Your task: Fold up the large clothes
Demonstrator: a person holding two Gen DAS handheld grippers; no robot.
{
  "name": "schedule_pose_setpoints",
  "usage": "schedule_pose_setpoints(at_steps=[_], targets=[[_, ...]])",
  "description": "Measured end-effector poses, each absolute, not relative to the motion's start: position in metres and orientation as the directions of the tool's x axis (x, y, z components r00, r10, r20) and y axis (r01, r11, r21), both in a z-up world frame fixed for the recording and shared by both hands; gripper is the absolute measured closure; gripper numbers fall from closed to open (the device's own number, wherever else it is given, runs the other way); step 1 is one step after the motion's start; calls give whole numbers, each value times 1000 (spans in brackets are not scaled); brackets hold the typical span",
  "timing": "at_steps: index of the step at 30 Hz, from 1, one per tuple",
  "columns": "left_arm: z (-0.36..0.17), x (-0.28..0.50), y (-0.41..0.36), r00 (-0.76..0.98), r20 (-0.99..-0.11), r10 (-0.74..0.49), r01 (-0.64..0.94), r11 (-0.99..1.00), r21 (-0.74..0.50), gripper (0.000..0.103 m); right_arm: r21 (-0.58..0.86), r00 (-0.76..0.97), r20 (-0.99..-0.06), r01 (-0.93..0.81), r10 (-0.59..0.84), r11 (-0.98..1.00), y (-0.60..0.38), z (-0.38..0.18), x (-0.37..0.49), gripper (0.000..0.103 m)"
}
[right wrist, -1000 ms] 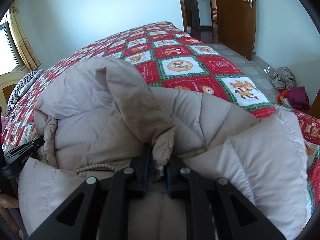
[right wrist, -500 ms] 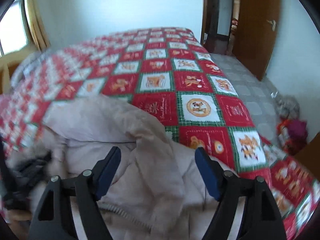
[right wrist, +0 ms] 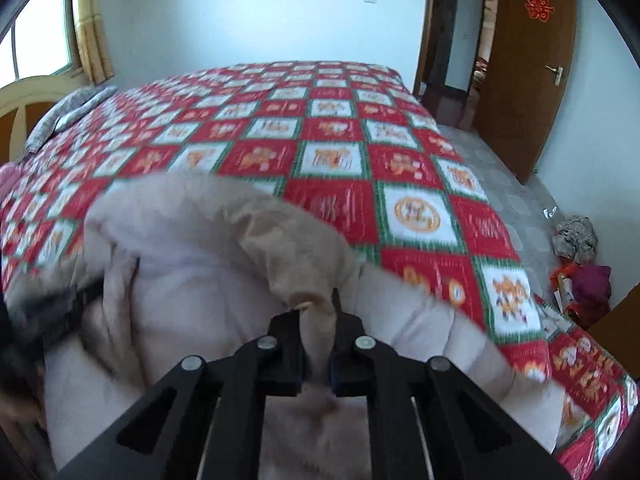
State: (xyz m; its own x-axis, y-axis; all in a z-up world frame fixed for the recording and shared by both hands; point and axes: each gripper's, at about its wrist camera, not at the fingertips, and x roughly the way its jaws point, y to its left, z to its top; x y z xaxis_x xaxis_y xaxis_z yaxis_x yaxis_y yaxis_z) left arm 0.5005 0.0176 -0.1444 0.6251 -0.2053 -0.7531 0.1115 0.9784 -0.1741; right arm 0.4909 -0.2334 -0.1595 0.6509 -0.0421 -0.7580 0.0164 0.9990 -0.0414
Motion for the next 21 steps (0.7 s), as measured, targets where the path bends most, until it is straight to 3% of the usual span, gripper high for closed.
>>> schedule_pose_setpoints(at_steps=[3, 7, 13, 14, 17, 21], targets=[[-143, 501, 16, 615, -760, -211, 120, 977, -173, 89, -61, 643, -764, 11, -54, 998, -240, -185, 488, 92], [-124, 493, 33, 569, -782, -255, 114, 966, -232, 89, 22, 638, -770, 12, 10, 1000, -253, -188, 490, 93], [-42, 477, 37, 689, -651, -317, 179, 946, -271, 86, 5, 649, -760, 3, 2, 1000, -248, -188, 484, 93], [-33, 487, 30, 690, -636, -345, 213, 937, -278, 77, 5, 652, -759, 1, 3, 1000, -248, -188, 481, 93], [-24, 524, 8, 682, -621, -386, 267, 922, -280, 34, 16, 658, -753, -2, 14, 1000, -250, -188, 474, 93], [-53, 567, -1, 592, -701, -398, 163, 911, -380, 32, 69, 664, -746, -5, 55, 998, -258, -188, 472, 93]])
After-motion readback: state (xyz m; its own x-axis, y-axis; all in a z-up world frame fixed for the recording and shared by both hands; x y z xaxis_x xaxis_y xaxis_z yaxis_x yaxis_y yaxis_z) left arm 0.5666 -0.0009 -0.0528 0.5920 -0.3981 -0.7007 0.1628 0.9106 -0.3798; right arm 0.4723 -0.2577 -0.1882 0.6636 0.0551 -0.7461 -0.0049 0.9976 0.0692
